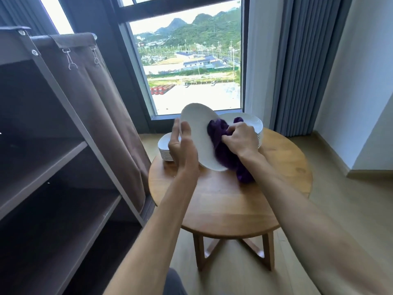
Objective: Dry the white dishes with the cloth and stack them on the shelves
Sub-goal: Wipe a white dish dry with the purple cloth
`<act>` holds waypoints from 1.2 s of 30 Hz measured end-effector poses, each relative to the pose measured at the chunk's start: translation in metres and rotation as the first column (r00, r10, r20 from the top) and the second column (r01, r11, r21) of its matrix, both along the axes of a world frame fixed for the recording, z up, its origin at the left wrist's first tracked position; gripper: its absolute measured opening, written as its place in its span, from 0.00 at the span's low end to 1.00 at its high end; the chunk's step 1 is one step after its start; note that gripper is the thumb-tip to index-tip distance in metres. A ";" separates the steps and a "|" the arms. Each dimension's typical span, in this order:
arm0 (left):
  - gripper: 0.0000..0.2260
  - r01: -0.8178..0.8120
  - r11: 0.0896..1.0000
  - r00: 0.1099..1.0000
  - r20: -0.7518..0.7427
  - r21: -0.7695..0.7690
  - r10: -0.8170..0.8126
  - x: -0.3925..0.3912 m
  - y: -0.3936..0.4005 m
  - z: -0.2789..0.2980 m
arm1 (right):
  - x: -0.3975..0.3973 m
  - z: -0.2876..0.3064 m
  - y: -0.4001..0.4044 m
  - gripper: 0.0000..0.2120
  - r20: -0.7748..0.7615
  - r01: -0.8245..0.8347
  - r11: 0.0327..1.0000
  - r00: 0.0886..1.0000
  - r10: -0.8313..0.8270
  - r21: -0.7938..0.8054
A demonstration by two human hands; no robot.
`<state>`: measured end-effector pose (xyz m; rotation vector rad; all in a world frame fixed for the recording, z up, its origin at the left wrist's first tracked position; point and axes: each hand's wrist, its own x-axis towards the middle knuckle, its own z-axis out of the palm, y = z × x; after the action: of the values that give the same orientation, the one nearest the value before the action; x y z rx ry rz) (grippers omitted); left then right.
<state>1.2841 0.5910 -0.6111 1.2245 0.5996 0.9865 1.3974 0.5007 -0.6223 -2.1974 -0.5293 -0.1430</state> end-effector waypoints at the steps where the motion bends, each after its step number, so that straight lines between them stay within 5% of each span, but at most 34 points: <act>1: 0.20 0.019 1.000 1.000 -0.018 0.001 -0.019 -0.001 -0.004 -0.002 | 0.001 0.002 0.006 0.05 0.029 0.046 0.998 0.998 -0.047 0.031; 5: 0.22 0.105 0.992 0.990 -0.106 0.072 -0.097 0.001 -0.019 0.003 | -0.003 0.030 0.023 0.03 0.035 0.012 0.965 0.999 -0.022 0.260; 11: 0.19 0.026 0.998 0.998 -0.053 0.053 -0.023 0.016 -0.012 0.023 | -0.041 0.038 0.016 0.07 0.051 -0.452 0.749 0.869 0.492 0.485; 16: 0.22 -0.031 0.997 0.999 0.036 -0.074 0.034 0.009 0.010 0.019 | -0.033 0.047 0.013 0.05 -0.076 -0.566 0.806 0.808 0.584 0.176; 20: 0.17 -0.149 0.978 0.987 0.040 -0.149 0.157 -0.002 0.026 0.017 | -0.036 0.027 0.009 0.09 -0.061 -0.457 0.889 0.887 0.457 0.023; 24: 0.21 -0.179 0.958 0.970 0.125 -0.222 0.211 -0.005 0.032 0.012 | -0.044 0.005 0.004 0.30 -0.109 -0.403 0.761 0.847 0.521 0.508; 26: 0.22 -0.153 0.947 0.961 0.181 -0.283 0.209 -0.007 0.026 0.006 | -0.046 0.002 0.008 0.41 -0.083 -0.219 0.773 0.940 0.330 0.596; 29: 0.21 -0.039 0.925 0.955 0.259 -0.378 0.146 -0.009 0.023 -0.001 | -0.048 -0.003 0.014 0.60 -0.153 0.045 0.892 0.988 0.028 0.450; 31: 0.21 0.020 0.921 0.953 0.287 -0.389 0.101 -0.009 0.024 0.000 | -0.049 -0.005 0.014 0.65 -0.368 0.172 0.899 0.930 -0.013 0.403; 33: 0.22 0.000 0.955 0.948 0.303 -0.298 0.094 -0.009 0.022 0.004 | -0.051 -0.008 0.013 0.60 -0.600 0.199 0.815 0.771 0.213 0.545; 36: 0.24 -0.019 0.998 0.964 0.264 -0.051 0.032 -0.009 0.018 0.014 | -0.051 -0.013 0.015 0.31 -0.637 0.247 0.601 0.465 0.615 0.760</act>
<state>1.2753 0.6095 -0.5967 1.0223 0.4265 1.1298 1.3463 0.5155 -0.6353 -1.0085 -0.0600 0.7729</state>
